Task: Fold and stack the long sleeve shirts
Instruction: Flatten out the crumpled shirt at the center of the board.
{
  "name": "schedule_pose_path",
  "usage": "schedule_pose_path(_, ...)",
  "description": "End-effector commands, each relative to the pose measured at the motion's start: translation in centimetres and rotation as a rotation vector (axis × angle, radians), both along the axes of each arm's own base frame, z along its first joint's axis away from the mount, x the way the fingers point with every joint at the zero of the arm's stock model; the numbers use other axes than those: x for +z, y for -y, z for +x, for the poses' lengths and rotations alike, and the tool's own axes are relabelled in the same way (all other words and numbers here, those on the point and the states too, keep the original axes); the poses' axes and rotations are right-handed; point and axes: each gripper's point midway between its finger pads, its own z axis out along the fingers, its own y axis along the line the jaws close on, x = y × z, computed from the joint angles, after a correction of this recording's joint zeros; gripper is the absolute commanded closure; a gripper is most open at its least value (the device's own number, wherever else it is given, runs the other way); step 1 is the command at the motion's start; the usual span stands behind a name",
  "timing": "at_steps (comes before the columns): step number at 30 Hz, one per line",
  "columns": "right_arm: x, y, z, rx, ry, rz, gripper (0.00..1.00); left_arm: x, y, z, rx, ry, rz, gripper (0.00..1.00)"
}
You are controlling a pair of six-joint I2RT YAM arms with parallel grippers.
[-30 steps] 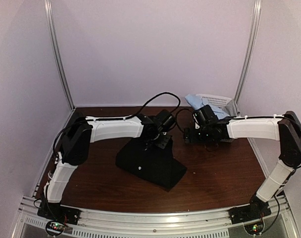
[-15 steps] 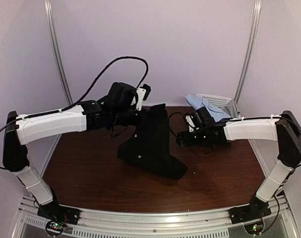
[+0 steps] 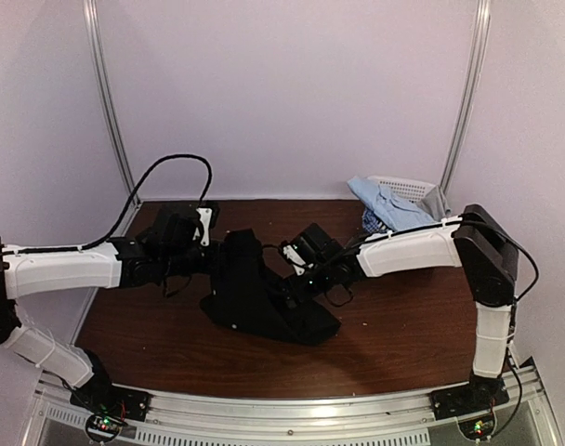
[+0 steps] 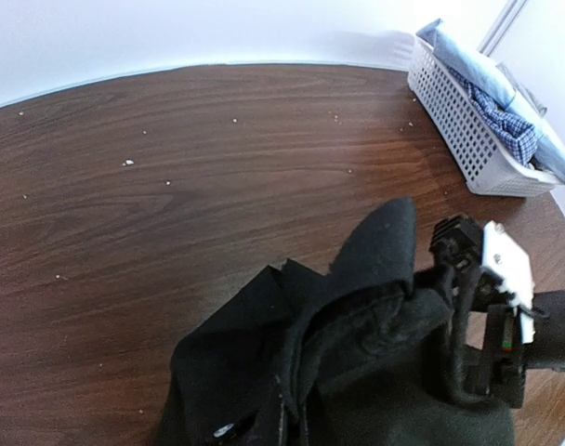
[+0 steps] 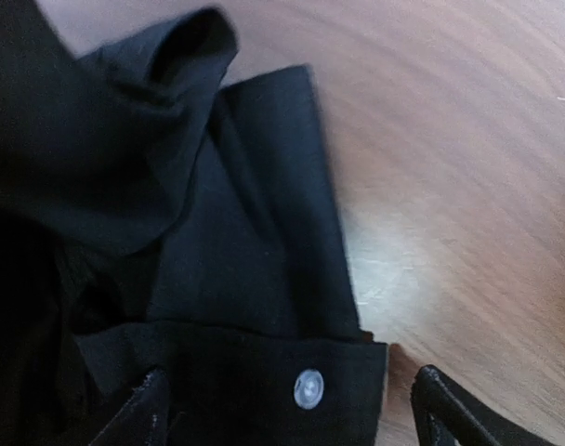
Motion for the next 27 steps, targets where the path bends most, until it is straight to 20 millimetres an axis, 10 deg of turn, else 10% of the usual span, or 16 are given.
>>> schedule_pose_path(1,-1.9,-0.2,-0.5,-0.023,-0.030,-0.073,0.15,3.0,-0.8,0.5,0.061,0.083,-0.125,1.00)
schedule_pose_path(8,-0.5,4.6,1.5,-0.247,0.034,-0.113,0.80,2.0,-4.0,1.9,0.137,0.086,-0.163,1.00)
schedule_pose_path(13,1.9,8.1,0.3,-0.392,0.057,-0.035,0.95,4.0,-4.5,6.0,0.101,0.186,-0.238,1.00)
schedule_pose_path(18,2.0,8.8,-3.3,-0.467,0.012,0.102,0.84,5.9,-3.1,12.4,-0.047,0.267,-0.354,1.00)
schedule_pose_path(23,1.8,7.2,-4.3,-0.451,0.015,0.112,0.59,3.2,-3.2,17.3,-0.098,0.187,-0.441,0.97)
schedule_pose_path(27,3.7,7.7,-3.1,-0.441,0.077,0.082,0.28,1.7,-5.2,18.7,-0.016,0.115,-0.424,0.47)
